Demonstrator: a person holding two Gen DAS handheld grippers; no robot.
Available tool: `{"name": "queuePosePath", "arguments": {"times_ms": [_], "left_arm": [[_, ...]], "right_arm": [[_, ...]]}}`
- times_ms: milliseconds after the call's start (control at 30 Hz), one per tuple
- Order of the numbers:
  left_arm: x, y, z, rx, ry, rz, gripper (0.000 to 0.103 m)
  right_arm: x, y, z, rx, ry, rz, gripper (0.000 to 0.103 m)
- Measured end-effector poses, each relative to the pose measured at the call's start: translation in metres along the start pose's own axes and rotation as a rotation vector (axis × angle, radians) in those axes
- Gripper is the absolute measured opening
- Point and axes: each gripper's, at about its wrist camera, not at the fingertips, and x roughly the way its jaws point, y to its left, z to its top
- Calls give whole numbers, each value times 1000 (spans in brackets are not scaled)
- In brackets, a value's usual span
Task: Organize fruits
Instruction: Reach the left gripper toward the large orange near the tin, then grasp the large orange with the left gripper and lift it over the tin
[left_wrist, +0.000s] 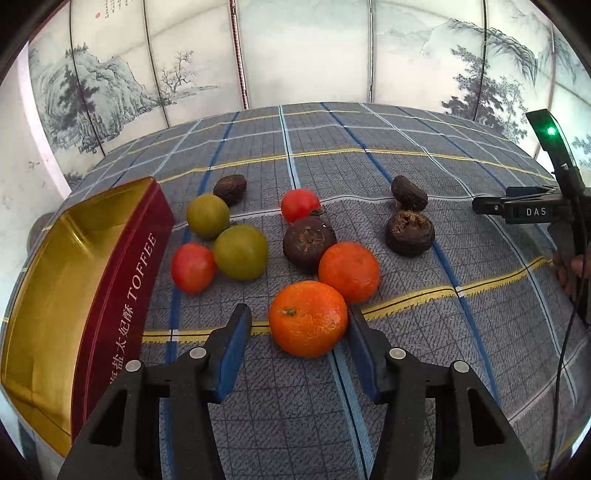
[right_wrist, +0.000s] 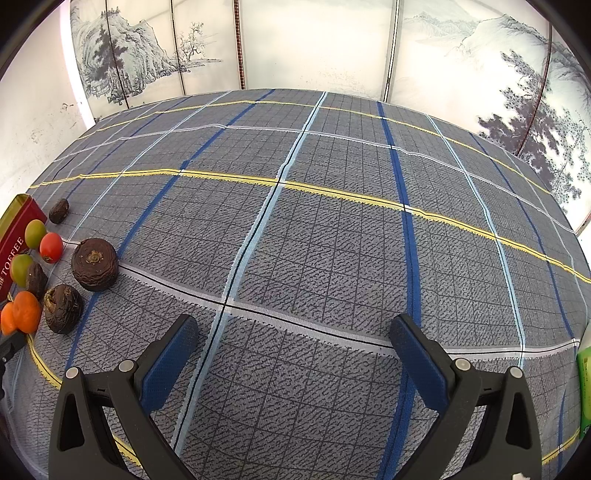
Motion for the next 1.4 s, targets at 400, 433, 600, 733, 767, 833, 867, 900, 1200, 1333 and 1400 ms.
{"name": "queuePosePath", "arguments": {"times_ms": [400, 433, 600, 733, 767, 833, 867, 900, 1200, 1333, 1400], "left_arm": [[-13, 4, -4, -19, -23, 89, 40], [-16, 7, -4, -34, -27, 91, 40], [-33, 19, -5, -71, -34, 136, 40], [-44, 27, -8, -93, -31, 167, 41], [-47, 30, -9, -91, -34, 180, 41], [-53, 33, -10, -96, -41, 192, 40], [-56, 38, -10, -101, -42, 194, 41], [-58, 40, -11, -103, -44, 199, 41], [-76, 81, -7, -63, -46, 278, 41], [-76, 103, -1, -42, -31, 312, 40], [-72, 114, 4, -34, -19, 319, 40]], "right_arm": [[0, -1, 1, 14, 0, -11, 103], [0, -3, 1, 14, 0, -11, 103], [1, -2, 1, 17, 1, -13, 103], [1, -2, 1, 18, 0, -14, 103], [1, -2, 0, 18, 0, -14, 103], [2, -3, 1, 19, 0, -15, 103], [2, -3, 1, 18, 0, -16, 103], [2, -3, 1, 18, 0, -16, 103], [2, -2, 1, 21, -3, -20, 103], [2, -2, 1, 21, -3, -20, 103], [2, -2, 1, 21, -3, -20, 103]]}}
